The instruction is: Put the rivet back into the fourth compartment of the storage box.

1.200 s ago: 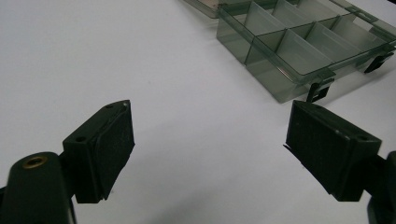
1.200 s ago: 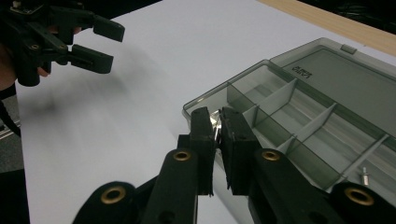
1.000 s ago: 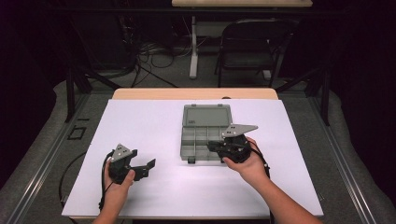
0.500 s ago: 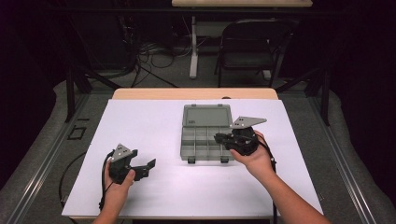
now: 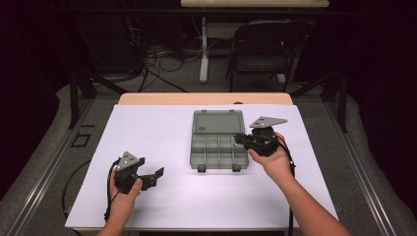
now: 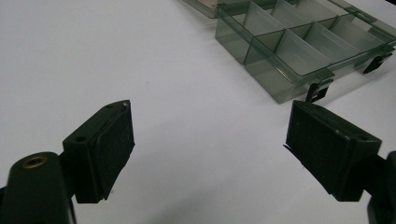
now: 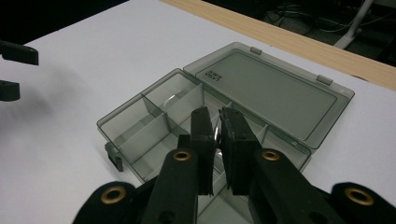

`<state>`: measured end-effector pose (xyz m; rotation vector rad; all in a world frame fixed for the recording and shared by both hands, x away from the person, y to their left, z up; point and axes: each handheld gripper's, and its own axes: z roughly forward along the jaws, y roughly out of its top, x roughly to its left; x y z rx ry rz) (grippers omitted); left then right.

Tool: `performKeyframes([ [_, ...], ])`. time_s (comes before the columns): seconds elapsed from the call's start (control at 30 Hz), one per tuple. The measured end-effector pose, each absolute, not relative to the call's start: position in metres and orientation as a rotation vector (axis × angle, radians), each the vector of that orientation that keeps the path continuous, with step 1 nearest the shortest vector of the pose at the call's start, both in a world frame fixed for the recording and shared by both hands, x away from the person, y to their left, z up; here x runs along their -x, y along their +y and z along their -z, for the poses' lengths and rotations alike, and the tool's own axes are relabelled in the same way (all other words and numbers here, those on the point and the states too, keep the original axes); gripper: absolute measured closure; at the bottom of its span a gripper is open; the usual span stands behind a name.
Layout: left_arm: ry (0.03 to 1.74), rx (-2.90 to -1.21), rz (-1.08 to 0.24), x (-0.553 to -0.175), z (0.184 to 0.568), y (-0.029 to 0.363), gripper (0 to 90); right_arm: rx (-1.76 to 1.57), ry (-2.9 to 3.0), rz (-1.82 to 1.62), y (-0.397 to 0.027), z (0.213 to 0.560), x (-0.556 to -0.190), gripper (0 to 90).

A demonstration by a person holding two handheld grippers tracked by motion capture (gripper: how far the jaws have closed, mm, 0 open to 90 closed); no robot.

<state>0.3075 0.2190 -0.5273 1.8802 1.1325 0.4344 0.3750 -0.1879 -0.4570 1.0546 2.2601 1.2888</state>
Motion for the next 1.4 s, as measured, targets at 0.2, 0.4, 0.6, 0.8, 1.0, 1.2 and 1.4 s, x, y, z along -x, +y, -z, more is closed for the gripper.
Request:
performKeyframes([
  [0.2,1.134,-1.873,-0.439,-0.307,0.527,0.219,15.3,-1.081,2.245,-1.28,-0.192,0.461,-0.381,84.0],
  [0.4,1.132,-1.88,-0.438,-0.307,0.527,0.22,15.3,-1.108,2.236,-1.268,-0.194,0.465,-0.388,84.1],
  [0.6,1.134,-1.875,-0.443,-0.307,0.527,0.22,15.3,-1.141,2.224,-1.252,-0.196,0.47,-0.396,84.1],
  [0.8,1.133,-1.875,-0.442,-0.307,0.527,0.22,15.3,-1.166,2.215,-1.225,-0.197,0.477,-0.404,84.1],
  [1.0,1.133,-1.875,-0.442,-0.307,0.527,0.22,15.3,-1.195,2.213,-1.206,-0.197,0.483,-0.411,84.0],
  [1.2,1.13,-1.875,-0.44,-0.307,0.527,0.219,15.3,-1.223,2.218,-1.18,-0.197,0.492,-0.419,84.0],
  [1.4,1.134,-1.87,-0.436,-0.308,0.528,0.219,15.3,-1.236,2.239,-1.129,-0.193,0.502,-0.425,84.0],
])
